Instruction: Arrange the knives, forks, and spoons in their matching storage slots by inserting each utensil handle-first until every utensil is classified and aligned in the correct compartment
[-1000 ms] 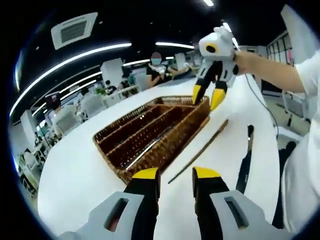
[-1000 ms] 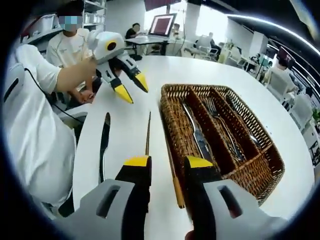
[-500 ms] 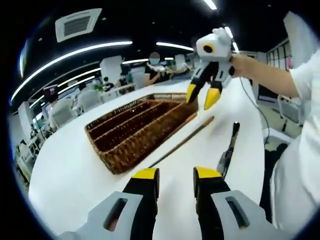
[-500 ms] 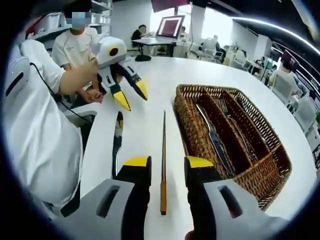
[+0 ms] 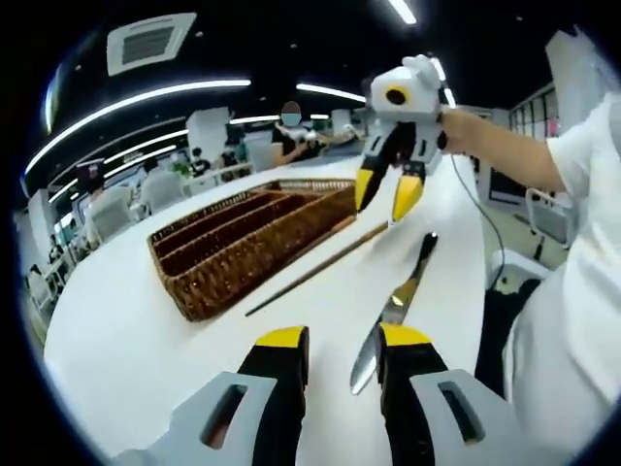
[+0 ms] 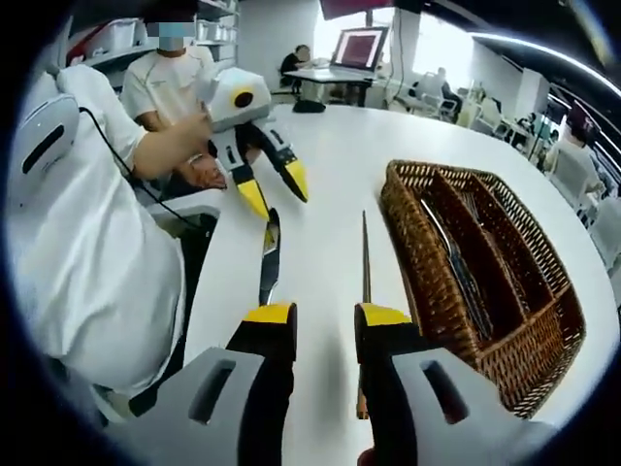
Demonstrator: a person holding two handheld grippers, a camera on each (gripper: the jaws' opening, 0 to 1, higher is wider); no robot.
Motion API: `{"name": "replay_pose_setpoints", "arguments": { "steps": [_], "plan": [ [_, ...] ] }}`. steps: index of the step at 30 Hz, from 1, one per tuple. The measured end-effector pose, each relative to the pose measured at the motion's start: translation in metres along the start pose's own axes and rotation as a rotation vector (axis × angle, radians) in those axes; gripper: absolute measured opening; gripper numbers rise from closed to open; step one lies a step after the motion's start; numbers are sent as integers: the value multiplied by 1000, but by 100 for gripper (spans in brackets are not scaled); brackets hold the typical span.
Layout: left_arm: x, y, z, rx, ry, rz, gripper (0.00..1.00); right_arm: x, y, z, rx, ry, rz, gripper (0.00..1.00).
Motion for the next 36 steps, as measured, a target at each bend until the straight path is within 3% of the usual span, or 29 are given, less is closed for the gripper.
{"name": "replay_pose_setpoints", "arguments": {
  "steps": [14,26,36],
  "plan": [
    [1,6,5,13,14,-6,26,-13,-5,-35,-12,-151,-33,20],
    [1,8,6,15,18,-15,25,-19,-3,-43,0,-188,-70,16],
    [-1,10,7,-5,23,-59,24,-24,5,-49,-7,-208,-118,14]
  ]
}}
Point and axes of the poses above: the point that each gripper's makers call its tool centre point, and the gripper's own axes: x roughly backward along the fingers, z roughly to its right, y roughly out of its underside, the point moved 4 cm from there along x, roughly backward along the fingers, and after that the axes turned 15 degrees about x, right-handed, at the moved point
